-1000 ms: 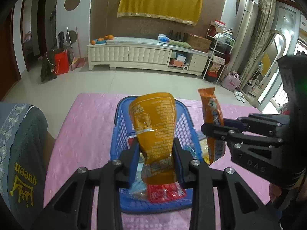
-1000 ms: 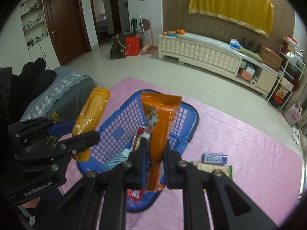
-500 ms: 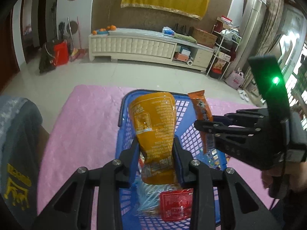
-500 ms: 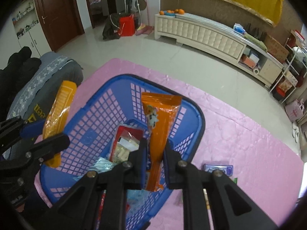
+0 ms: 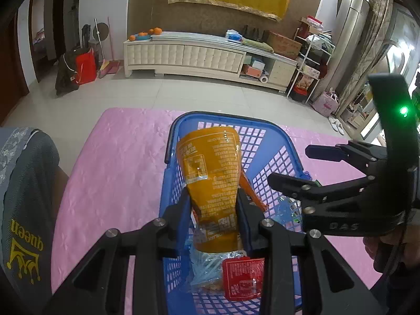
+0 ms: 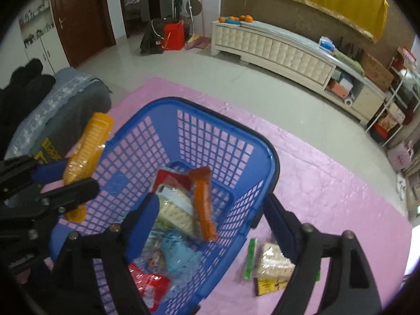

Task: Organize snacks
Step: 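Open the right tool to drop the orange bar packet into the basket, then open the left tool to drop the yellow pouch into the basket, then withdraw both tools from the basket toward the remaining snacks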

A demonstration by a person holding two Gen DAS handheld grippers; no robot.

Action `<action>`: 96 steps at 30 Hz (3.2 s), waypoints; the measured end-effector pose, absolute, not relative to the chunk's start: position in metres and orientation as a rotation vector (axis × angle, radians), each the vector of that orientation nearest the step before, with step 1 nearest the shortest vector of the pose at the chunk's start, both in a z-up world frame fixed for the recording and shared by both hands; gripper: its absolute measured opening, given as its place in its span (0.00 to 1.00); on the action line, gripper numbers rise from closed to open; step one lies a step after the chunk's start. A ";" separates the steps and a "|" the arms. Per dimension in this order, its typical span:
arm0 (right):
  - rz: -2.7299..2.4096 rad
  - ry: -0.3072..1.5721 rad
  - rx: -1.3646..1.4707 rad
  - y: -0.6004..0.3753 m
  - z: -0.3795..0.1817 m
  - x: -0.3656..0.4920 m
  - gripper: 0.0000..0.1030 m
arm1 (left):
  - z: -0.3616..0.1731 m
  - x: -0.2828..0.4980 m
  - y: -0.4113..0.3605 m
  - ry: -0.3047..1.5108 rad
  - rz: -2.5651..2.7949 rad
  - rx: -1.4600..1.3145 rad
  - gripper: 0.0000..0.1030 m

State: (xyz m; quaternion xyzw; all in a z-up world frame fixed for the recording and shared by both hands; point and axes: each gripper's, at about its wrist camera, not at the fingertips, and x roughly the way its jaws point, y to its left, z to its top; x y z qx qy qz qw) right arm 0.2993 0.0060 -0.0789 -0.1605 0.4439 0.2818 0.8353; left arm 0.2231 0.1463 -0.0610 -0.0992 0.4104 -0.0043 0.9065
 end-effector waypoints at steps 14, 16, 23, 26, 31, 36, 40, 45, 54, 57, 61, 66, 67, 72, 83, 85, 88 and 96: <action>0.559 0.937 -0.214 -0.037 -0.062 0.286 0.82 | -0.050 0.225 0.127 0.833 -0.055 -0.158 0.30; 0.553 0.930 -0.203 -0.042 -0.063 0.286 0.82 | -0.052 0.230 0.123 0.838 -0.065 -0.145 0.30; 0.512 0.937 -0.120 -0.066 -0.072 0.300 0.82 | -0.059 0.258 0.117 0.862 -0.107 -0.149 0.30; 0.489 0.934 -0.098 -0.074 -0.077 0.306 0.82 | -0.066 0.272 0.110 0.872 -0.110 -0.126 0.31; 0.458 0.956 -0.045 -0.089 -0.083 0.318 0.82 | -0.084 0.288 0.100 0.916 -0.119 -0.083 0.62; 0.461 0.966 -0.047 -0.091 -0.085 0.314 0.82 | -0.091 0.284 0.097 0.942 -0.090 -0.059 0.67; 0.472 0.974 -0.038 -0.092 -0.082 0.305 0.82 | -0.083 0.273 0.104 0.950 -0.078 -0.106 0.67; 0.461 0.960 -0.025 -0.094 -0.067 0.290 0.82 | -0.063 0.254 0.103 0.907 -0.059 -0.114 0.71; 0.449 0.923 -0.042 -0.111 -0.040 0.256 0.82 | -0.034 0.219 0.082 0.849 -0.089 -0.100 0.77; 0.437 0.912 -0.042 -0.120 -0.035 0.248 0.82 | -0.029 0.210 0.071 0.844 -0.097 -0.083 0.77; 0.420 0.909 -0.032 -0.134 -0.034 0.241 0.82 | -0.025 0.204 0.054 0.839 -0.105 -0.060 0.77; 0.401 0.910 -0.045 -0.149 -0.035 0.239 0.82 | -0.025 0.202 0.037 0.839 -0.113 -0.042 0.77; 0.399 0.910 -0.043 -0.152 -0.035 0.239 0.82 | -0.026 0.203 0.033 0.844 -0.115 -0.034 0.77; 0.386 0.913 -0.027 -0.175 -0.039 0.241 0.82 | -0.029 0.208 0.012 0.852 -0.125 0.005 0.77; 0.355 0.951 -0.007 -0.215 -0.059 0.252 0.82 | -0.037 0.239 -0.036 0.897 -0.246 0.107 0.77; 0.352 0.960 0.002 -0.221 -0.063 0.256 0.82 | -0.043 0.246 -0.046 0.920 -0.265 0.132 0.77; 0.357 0.977 0.003 -0.228 -0.071 0.266 0.82 | -0.052 0.255 -0.053 0.938 -0.257 0.152 0.77; 0.453 0.983 -0.122 -0.234 -0.095 0.288 0.82 | -0.076 0.259 -0.067 0.952 -0.214 0.133 0.77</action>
